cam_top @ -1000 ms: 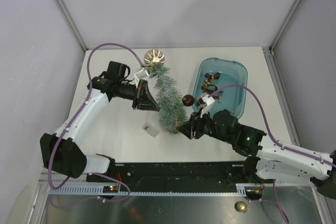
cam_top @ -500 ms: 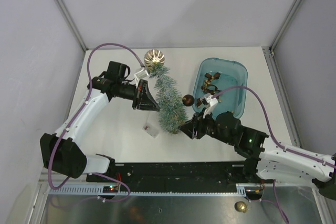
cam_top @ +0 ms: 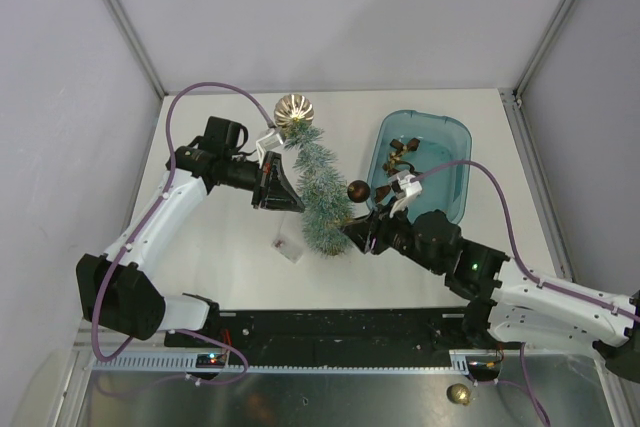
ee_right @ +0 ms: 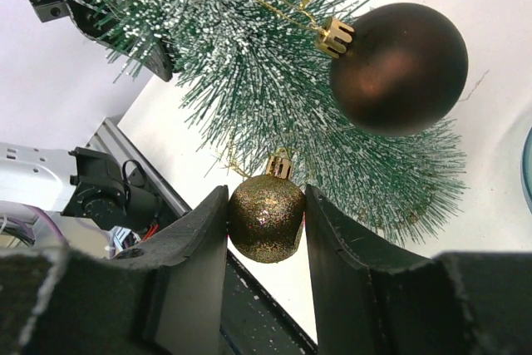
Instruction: Decorate the small christmas tree
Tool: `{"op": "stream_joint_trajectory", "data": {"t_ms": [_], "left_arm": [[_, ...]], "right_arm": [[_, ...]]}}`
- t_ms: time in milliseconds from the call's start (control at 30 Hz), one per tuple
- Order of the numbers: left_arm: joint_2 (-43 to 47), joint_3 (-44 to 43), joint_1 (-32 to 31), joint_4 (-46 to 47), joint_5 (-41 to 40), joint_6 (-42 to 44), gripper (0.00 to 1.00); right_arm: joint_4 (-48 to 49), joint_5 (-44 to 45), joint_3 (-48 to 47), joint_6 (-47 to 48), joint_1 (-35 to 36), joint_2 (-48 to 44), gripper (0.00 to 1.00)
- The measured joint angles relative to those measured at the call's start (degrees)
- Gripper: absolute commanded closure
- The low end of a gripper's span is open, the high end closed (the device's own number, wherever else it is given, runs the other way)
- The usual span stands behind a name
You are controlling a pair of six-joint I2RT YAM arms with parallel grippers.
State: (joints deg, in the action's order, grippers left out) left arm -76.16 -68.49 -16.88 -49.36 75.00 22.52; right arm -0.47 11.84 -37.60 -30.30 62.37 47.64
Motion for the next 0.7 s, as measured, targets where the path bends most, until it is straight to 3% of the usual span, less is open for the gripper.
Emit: {"op": "stream_joint_trajectory", "data": {"t_ms": [700], "left_arm": [[0.0,0.0,0.0,0.0,0.0,0.0,0.91]], "right_arm": [[5.4,-7.3,-1.4,-0.2,1.2,1.7,0.63]]}}
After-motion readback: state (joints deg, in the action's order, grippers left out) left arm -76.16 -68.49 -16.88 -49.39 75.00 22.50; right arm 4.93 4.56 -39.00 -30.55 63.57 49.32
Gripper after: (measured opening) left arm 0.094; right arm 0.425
